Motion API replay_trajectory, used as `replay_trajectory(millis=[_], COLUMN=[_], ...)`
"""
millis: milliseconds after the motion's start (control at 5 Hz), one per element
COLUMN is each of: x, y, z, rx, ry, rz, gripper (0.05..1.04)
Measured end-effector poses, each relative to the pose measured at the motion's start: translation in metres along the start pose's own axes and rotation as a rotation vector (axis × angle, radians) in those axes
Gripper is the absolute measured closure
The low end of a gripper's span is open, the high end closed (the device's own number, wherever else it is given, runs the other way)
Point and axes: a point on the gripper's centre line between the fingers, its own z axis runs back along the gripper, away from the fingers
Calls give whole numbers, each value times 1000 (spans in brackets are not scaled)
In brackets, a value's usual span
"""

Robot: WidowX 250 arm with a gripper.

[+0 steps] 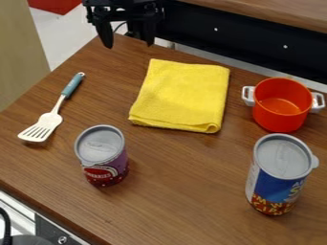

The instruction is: Moved the purple and gray tin to the middle of the table

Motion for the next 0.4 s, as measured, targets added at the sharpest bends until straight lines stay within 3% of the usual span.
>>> replay_trajectory(millis=[200, 400], x=[-5, -14], y=[0, 6], z=[-11, -16], rx=[4, -13], ry=[35, 69], rz=[-14, -266], gripper=[85, 84])
